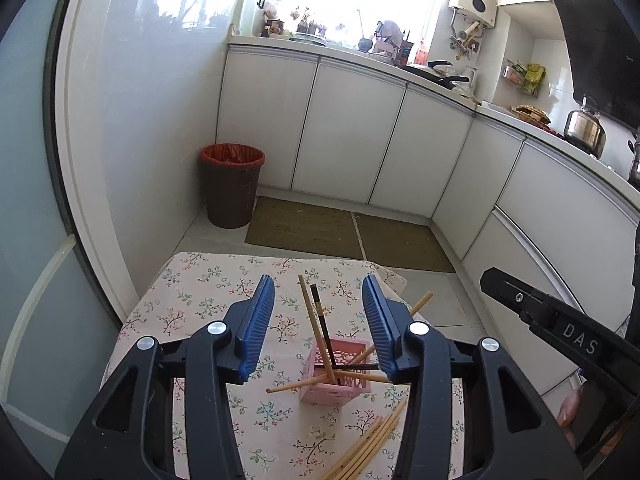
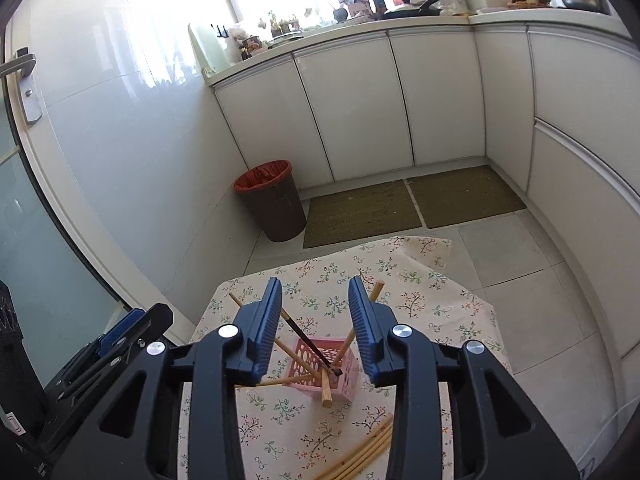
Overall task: Organize utensils
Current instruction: 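Withdraw both open tools from the basket toward the chopstick pile, then grasp a wooden chopstick with the left tool while the right tool grasps another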
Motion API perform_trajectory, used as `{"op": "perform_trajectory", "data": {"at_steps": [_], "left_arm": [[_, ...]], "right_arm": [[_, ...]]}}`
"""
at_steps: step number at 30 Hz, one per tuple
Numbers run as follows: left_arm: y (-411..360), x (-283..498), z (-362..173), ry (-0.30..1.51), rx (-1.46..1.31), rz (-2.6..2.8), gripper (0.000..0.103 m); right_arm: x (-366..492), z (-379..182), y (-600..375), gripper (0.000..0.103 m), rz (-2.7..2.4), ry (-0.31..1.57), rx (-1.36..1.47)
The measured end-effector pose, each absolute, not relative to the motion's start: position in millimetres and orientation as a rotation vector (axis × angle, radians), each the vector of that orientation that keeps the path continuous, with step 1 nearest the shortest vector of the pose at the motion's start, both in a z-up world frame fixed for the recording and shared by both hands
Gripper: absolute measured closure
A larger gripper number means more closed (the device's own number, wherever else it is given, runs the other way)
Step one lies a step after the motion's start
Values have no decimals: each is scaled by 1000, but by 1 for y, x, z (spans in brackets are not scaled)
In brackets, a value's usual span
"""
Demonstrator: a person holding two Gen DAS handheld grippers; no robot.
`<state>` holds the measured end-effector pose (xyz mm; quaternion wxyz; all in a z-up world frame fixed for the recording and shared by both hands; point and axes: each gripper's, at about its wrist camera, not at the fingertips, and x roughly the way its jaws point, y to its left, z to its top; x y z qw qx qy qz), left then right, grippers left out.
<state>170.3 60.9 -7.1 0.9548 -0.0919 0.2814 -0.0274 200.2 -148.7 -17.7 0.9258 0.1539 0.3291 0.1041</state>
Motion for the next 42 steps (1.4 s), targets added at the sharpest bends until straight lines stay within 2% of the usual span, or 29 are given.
{"op": "perform_trajectory", "data": {"at_steps": [5, 9, 16, 22, 28, 40, 42], "left_arm": [[50, 158, -3, 569, -147, -56, 55], [44, 147, -3, 565, -125, -52, 39], [37, 130, -10, 580, -87, -41, 26], [28, 126, -26, 645, -46, -45, 7], [16, 128, -61, 795, 8, -104, 7], [-1, 142, -179, 1221, 150, -193, 8], [4, 148, -199, 1300, 143, -185, 27]], "right_arm": [[180, -17, -159, 59, 176, 672, 304], [163, -23, -169, 37, 136, 670, 307], [137, -44, -193, 14, 47, 694, 331], [124, -78, -210, 8, 29, 785, 329], [111, -128, -234, 8, 5, 918, 359], [96, -237, -287, 8, -48, 1221, 656], [98, -243, -287, 8, -38, 1243, 682]]}}
